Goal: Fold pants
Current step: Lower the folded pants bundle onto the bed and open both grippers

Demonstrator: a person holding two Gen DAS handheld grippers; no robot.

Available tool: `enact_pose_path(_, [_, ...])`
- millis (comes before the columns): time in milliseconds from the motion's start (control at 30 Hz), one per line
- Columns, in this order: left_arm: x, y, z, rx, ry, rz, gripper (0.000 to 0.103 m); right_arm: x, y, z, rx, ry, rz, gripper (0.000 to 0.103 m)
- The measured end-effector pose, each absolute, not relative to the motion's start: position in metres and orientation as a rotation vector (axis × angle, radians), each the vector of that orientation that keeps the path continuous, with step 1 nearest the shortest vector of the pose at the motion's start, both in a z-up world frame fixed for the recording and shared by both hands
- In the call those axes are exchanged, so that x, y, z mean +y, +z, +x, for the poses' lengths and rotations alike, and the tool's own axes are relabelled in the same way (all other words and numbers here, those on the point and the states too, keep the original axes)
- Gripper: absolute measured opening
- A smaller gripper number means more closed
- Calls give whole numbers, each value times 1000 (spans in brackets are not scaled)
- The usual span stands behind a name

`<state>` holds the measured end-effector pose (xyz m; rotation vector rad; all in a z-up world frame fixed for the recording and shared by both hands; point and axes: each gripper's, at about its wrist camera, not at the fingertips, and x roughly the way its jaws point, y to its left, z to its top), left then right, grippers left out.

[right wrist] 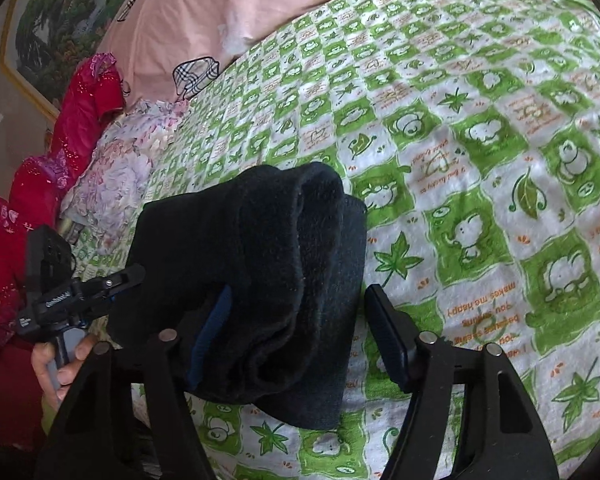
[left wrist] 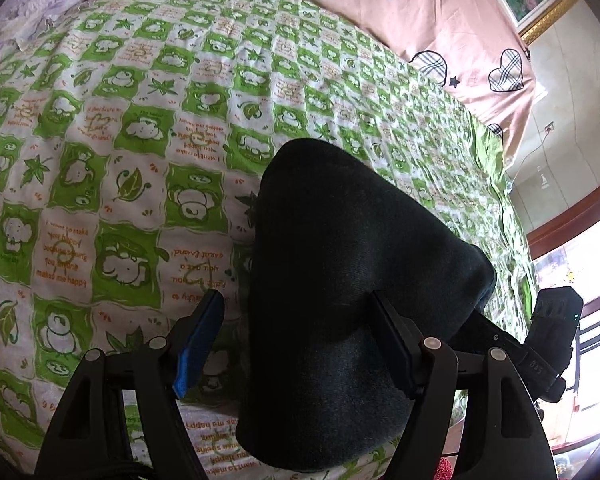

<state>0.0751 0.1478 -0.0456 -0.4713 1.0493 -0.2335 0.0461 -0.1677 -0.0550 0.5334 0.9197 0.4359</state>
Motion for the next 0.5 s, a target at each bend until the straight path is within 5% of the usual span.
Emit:
enact_pose_path(100, [151, -55, 77, 1054, -246, -507, 70, -167, -58, 47, 932, 454, 538, 64])
enact_pose_path(267, [149, -59, 75, 1044, -290, -565, 49, -166, -62, 48, 950, 483, 572, 63])
enact_pose_path(500, [145, -44, 69, 1008, -276, -550, 36, -153, -39, 43, 880, 535, 475, 47])
